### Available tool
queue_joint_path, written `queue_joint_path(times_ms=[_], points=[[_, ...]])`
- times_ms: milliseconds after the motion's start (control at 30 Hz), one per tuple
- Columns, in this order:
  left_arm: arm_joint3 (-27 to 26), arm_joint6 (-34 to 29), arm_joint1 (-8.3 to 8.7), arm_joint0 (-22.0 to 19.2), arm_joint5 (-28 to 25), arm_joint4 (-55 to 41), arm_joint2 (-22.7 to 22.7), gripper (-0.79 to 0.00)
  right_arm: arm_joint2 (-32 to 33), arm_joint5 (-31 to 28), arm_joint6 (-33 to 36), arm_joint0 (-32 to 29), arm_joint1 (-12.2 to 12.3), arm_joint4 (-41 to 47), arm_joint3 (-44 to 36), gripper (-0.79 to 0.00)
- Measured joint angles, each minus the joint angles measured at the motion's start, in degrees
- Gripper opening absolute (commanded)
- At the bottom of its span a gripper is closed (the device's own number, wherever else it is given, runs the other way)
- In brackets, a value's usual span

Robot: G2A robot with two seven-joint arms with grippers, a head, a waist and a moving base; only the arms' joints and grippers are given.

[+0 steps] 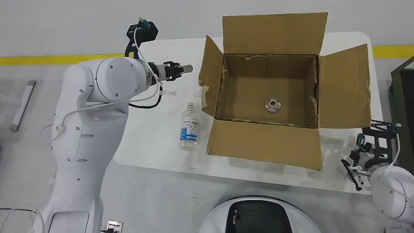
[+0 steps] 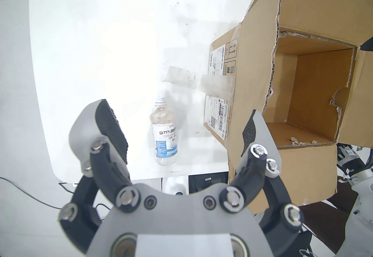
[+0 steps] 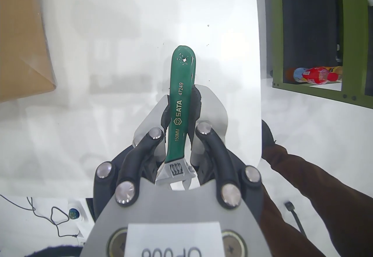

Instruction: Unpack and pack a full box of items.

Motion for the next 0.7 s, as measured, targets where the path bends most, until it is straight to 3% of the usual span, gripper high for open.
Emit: queue_joint_path(times_ms=[33,133,167,433,600,700], points=[[0.0,0.0,0.0,0.0,0.0,0.0,0.0,0.0,-0.1,-0.2,0.1,0.2,0.0,-0.1,0.2,-0.659],[0.0,0.0,0.0,0.0,0.0,0.0,0.0,0.0,-0.3,-0.6,0.4,0.6,0.1,-0.4,0.4,-0.526],[0.0,0.0,0.0,0.0,0.0,0.0,0.0,0.0,-0.4,-0.6,0.5,0.6,0.1,-0.4,0.5,-0.428],[0.0,0.0,0.0,0.0,0.0,0.0,0.0,0.0,-0.5,-0.1,0.9,2.1,0.1,-0.5,-0.2,-0.428],[0.0,0.0,0.0,0.0,0.0,0.0,0.0,0.0,3.1,4.3,-0.1,4.4,0.0,-0.1,-5.6,-0.456],[0.0,0.0,0.0,0.0,0.0,0.0,0.0,0.0,6.1,6.4,-0.9,7.2,0.2,-1.4,-8.2,-0.622]])
